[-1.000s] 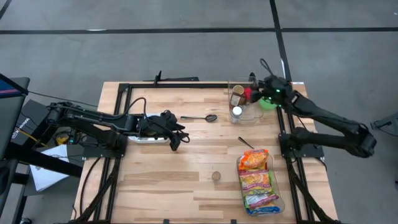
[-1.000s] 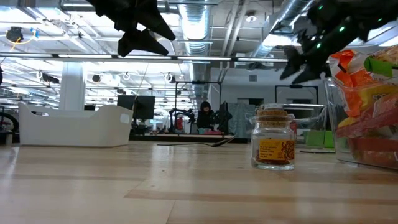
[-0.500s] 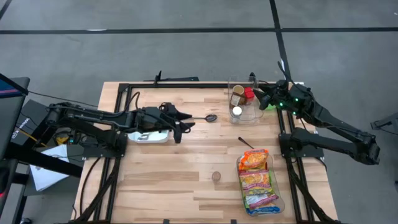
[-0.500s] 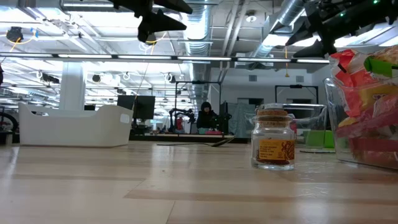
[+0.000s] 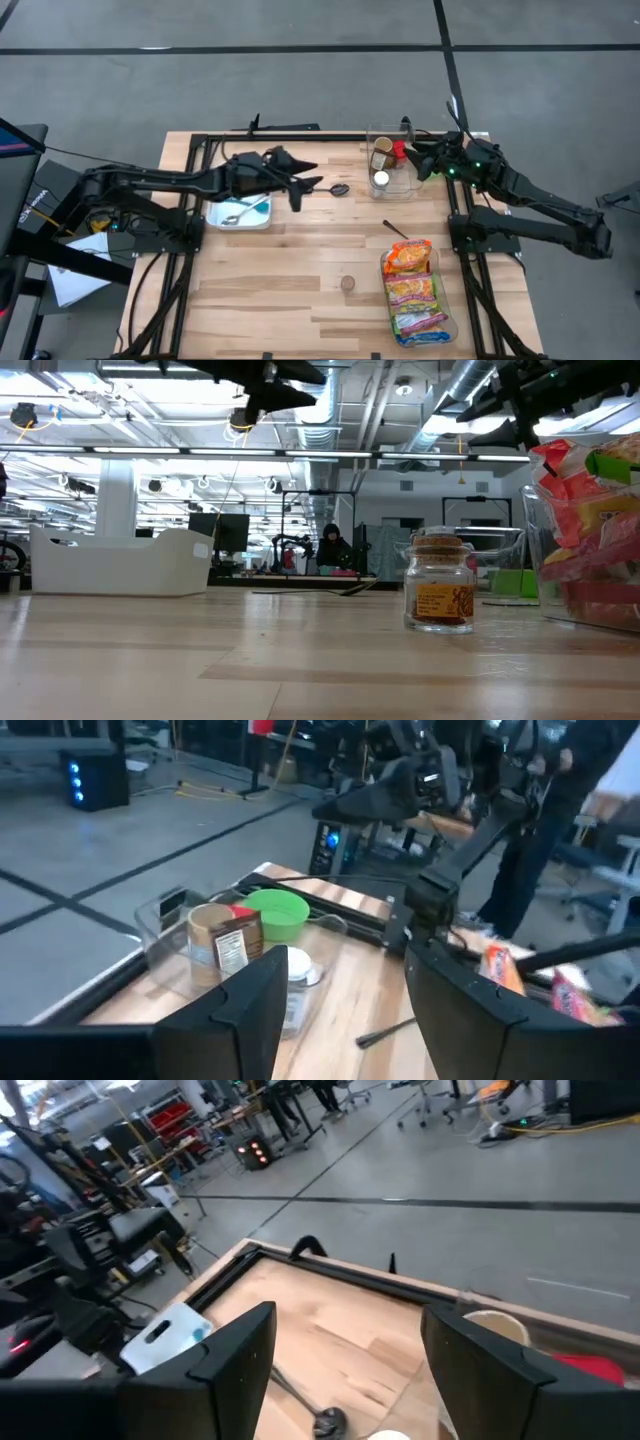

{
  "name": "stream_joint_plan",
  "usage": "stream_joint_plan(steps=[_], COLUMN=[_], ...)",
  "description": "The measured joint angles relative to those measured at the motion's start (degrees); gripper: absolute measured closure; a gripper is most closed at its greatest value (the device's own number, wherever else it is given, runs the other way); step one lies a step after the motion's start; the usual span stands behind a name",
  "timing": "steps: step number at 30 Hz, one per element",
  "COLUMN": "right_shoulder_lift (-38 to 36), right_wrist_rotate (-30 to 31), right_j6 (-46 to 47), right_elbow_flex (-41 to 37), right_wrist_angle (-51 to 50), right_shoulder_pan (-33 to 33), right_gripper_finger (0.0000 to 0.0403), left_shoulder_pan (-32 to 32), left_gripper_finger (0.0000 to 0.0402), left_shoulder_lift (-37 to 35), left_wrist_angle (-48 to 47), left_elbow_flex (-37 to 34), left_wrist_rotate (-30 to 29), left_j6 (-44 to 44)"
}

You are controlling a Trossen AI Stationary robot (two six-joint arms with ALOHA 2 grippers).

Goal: Pick & Place Food Item
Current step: Put the left black spoon into the white bin

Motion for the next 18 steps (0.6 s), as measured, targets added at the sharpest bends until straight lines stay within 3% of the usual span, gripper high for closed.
stream_joint_plan(steps=[6, 9, 13, 18], right_shoulder_lift=[-0.1, -0.5, -1.6, -2.5], right_wrist_rotate=[-0.4, -1.0, -1.4, -1.4], right_j6=[1.4, 2.8, 4.3, 4.5], right_elbow_flex=[0.0, 0.0, 0.0, 0.0], right_wrist_angle=[3.7, 4.8, 4.6, 4.7], right_shoulder_pan=[1.8, 1.9, 2.1, 2.4], right_gripper_finger=[0.0159, 0.0159, 0.0159, 0.0159], left_shoulder_pan=[1.5, 2.0, 2.2, 2.0], left_gripper_finger=[0.0207, 0.0207, 0.0207, 0.0207], left_shoulder_lift=[9.4, 13.6, 18.4, 25.0], left_wrist_angle=[-1.7, -9.0, -15.6, -16.2], left_elbow_flex=[10.4, 14.8, 15.4, 15.4], left_wrist_rotate=[-3.6, -4.5, -3.0, 0.9], left_j6=[8.1, 10.8, 11.2, 10.4])
